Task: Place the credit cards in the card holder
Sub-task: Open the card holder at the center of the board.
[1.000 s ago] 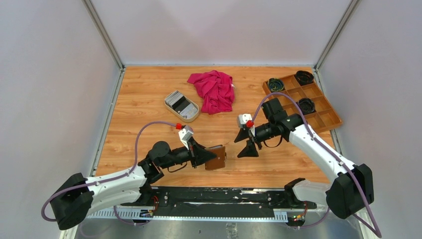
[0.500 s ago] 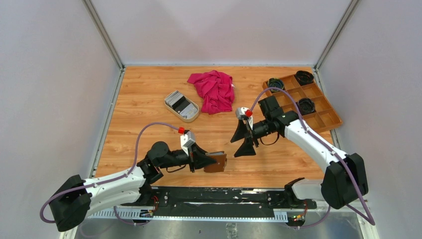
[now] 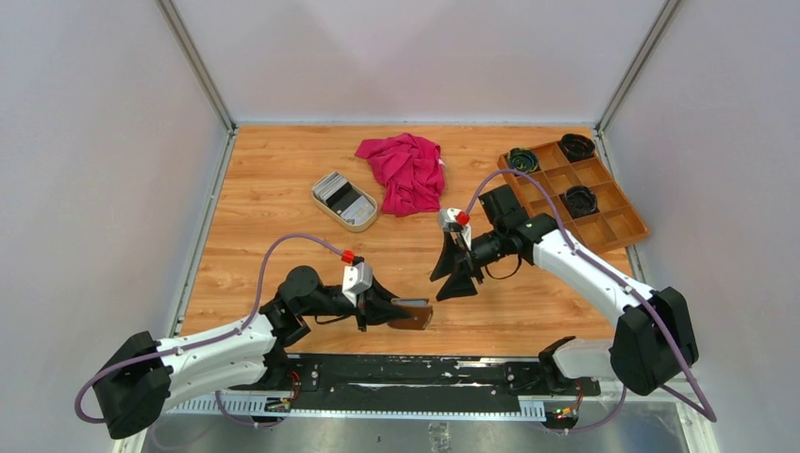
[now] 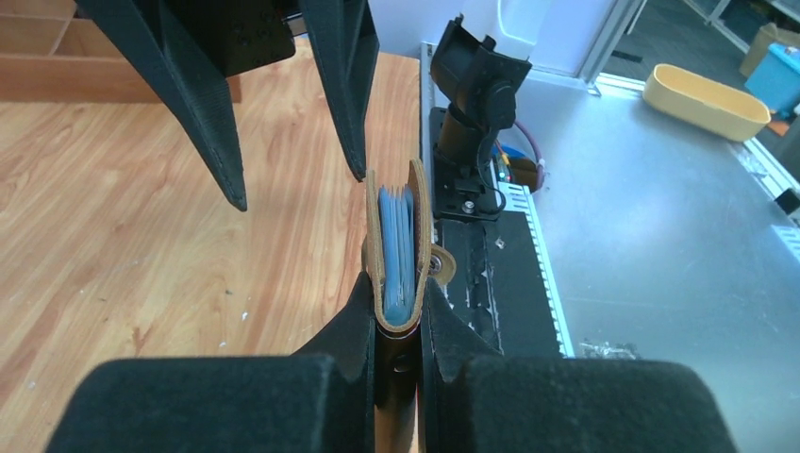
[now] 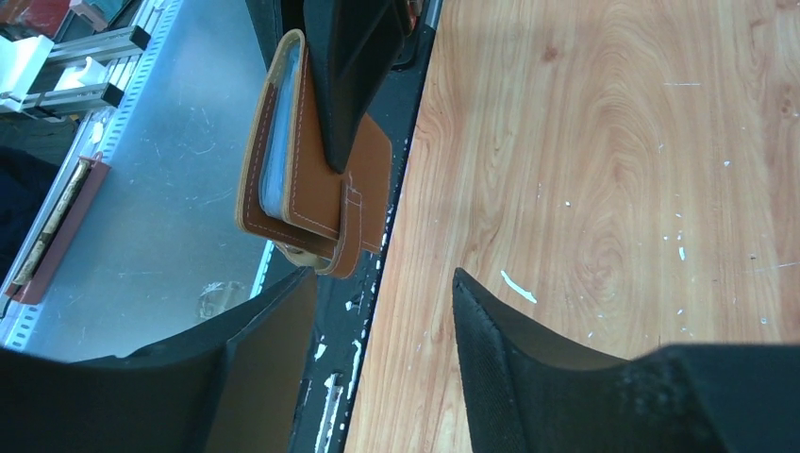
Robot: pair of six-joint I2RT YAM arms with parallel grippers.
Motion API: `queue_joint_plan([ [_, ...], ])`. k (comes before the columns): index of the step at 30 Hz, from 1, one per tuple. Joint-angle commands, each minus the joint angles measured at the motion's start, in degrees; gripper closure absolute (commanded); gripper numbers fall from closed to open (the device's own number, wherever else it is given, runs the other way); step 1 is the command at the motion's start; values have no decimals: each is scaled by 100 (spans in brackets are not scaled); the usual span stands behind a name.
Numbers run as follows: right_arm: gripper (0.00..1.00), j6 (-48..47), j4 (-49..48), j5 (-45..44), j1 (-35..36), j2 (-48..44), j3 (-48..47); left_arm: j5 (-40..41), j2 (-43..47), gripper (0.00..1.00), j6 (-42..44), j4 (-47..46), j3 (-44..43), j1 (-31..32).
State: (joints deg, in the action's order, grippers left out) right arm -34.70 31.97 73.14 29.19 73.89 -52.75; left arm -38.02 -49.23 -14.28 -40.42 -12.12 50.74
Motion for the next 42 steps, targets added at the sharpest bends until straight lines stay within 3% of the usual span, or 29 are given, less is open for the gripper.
queue_joint_plan([
  [1, 43, -56, -37, 76, 105, -139, 40, -217, 105, 98, 633, -159, -106, -12],
  [22, 51, -617, 231, -369, 741, -296, -55, -143, -335, 100, 954, -159, -303, 18],
  [31, 50, -1249, 886, -534, 690, -373, -309, -258, -252, 100, 945, -159, -236, 41],
  [42, 51, -1364, 925, -518, 647, -349, -284, -434, -400, 100, 866, -159, -274, 50],
])
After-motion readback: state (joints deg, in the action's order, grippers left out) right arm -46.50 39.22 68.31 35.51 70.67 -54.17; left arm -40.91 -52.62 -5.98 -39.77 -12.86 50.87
